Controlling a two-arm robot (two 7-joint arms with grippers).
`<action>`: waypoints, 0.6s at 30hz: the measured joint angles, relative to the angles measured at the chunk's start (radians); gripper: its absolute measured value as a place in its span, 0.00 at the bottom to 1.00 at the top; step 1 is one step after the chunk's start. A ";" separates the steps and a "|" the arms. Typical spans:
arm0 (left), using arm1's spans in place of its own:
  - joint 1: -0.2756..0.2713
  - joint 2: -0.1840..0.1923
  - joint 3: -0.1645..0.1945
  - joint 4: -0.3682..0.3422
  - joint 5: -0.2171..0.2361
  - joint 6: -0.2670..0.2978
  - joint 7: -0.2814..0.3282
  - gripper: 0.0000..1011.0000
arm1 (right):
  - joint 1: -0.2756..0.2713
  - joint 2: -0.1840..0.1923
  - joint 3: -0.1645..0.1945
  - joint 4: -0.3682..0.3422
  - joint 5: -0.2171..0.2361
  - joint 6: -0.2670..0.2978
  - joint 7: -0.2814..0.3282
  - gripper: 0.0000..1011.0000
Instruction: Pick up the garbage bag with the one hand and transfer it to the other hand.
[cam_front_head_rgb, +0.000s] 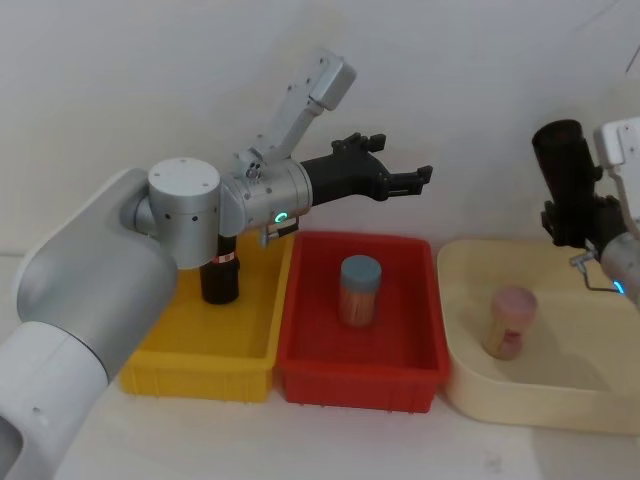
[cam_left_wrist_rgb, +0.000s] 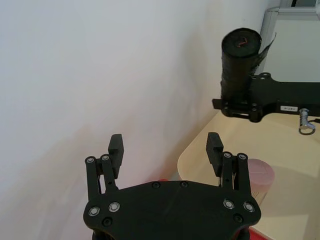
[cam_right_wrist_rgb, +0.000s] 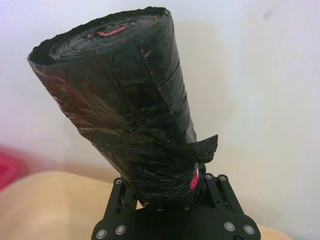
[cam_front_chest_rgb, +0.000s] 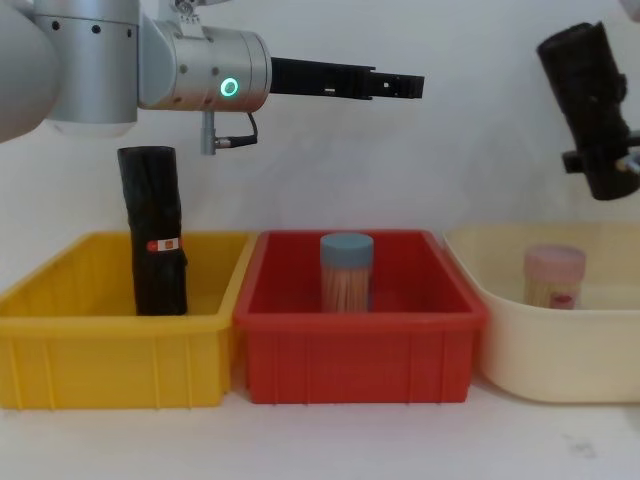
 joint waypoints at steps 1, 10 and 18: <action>0.000 0.000 0.000 0.000 0.000 0.000 0.000 0.99 | -0.004 0.004 0.001 -0.007 -0.001 0.009 0.001 0.55; 0.000 0.000 0.000 0.000 0.000 0.000 0.000 0.99 | -0.054 0.055 0.006 -0.087 -0.003 0.091 0.049 0.56; 0.000 0.000 0.000 0.000 0.000 0.000 0.000 0.99 | -0.084 0.082 0.010 -0.139 -0.001 0.130 0.082 0.71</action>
